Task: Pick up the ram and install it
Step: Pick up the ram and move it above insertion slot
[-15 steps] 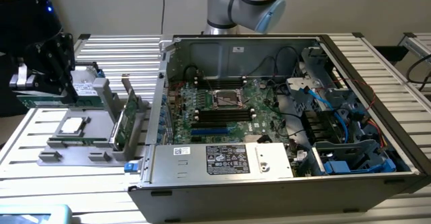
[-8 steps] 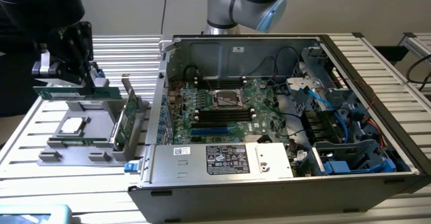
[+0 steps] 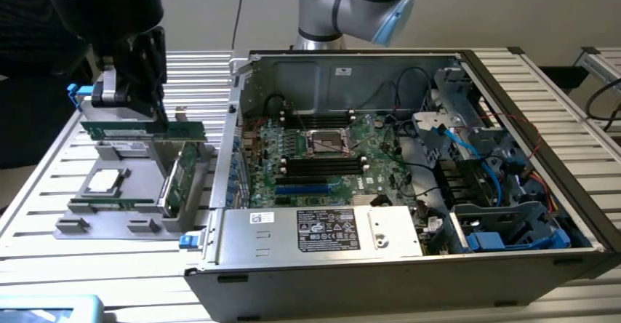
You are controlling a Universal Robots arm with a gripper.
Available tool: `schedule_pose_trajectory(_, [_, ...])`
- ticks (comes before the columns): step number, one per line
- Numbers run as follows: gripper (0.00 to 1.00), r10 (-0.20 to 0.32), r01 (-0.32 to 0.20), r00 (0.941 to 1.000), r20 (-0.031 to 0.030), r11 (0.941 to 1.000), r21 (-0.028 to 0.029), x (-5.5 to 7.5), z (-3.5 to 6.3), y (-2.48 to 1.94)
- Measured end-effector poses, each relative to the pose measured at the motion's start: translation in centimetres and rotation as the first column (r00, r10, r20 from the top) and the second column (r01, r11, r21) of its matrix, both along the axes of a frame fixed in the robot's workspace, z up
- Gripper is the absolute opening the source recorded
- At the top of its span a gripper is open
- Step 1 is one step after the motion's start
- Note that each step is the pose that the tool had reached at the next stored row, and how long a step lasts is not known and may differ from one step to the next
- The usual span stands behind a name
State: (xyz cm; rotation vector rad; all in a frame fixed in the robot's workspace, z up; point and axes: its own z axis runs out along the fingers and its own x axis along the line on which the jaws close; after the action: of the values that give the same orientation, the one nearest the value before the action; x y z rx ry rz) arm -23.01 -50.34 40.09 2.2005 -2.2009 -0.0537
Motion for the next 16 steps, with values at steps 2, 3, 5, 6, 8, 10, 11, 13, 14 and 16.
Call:
schedule_pose_trajectory(2, [0.13, 0.000, 0.000, 1.0000, -0.0003, 1.0000, 0.0001, 0.9, 0.00, 0.00])
schedule_pose_trajectory(3, [0.13, 0.001, -0.001, 1.0000, -0.0005, 1.0000, 0.0001, 1.4, 0.00, 0.00])
schedule_pose_trajectory(5, [0.13, 0.001, -0.001, 1.0000, -0.0005, 1.0000, 0.0001, 2.3, 0.00, 0.00])
schedule_pose_trajectory(6, [0.13, 0.001, -0.001, 1.0000, -0.0006, 1.0000, 0.0000, 2.7, 0.00, 0.00])
schedule_pose_trajectory(8, [0.13, 0.001, -0.001, 1.0000, -0.0005, 1.0000, 0.0001, 3.7, 0.00, 0.00])
schedule_pose_trajectory(10, [0.13, 0.002, -0.002, 1.0000, -0.0006, 1.0000, 0.0000, 4.6, 0.00, 0.00])
schedule_pose_trajectory(11, [0.13, 0.002, -0.002, 1.0000, -0.0006, 1.0000, 0.0000, 5.0, 0.00, 0.00])
schedule_pose_trajectory(13, [0.13, 0.002, -0.002, 1.0000, -0.0006, 1.0000, 0.0000, 5.9, 0.00, 0.00])
schedule_pose_trajectory(14, [0.13, 0.002, -0.002, 1.0000, -0.0005, 1.0000, 0.0000, 6.4, 0.00, 0.00])
schedule_pose_trajectory(16, [0.13, 0.003, -0.003, 1.0000, -0.0005, 1.0000, 0.0001, 7.3, -0.02, 0.01])
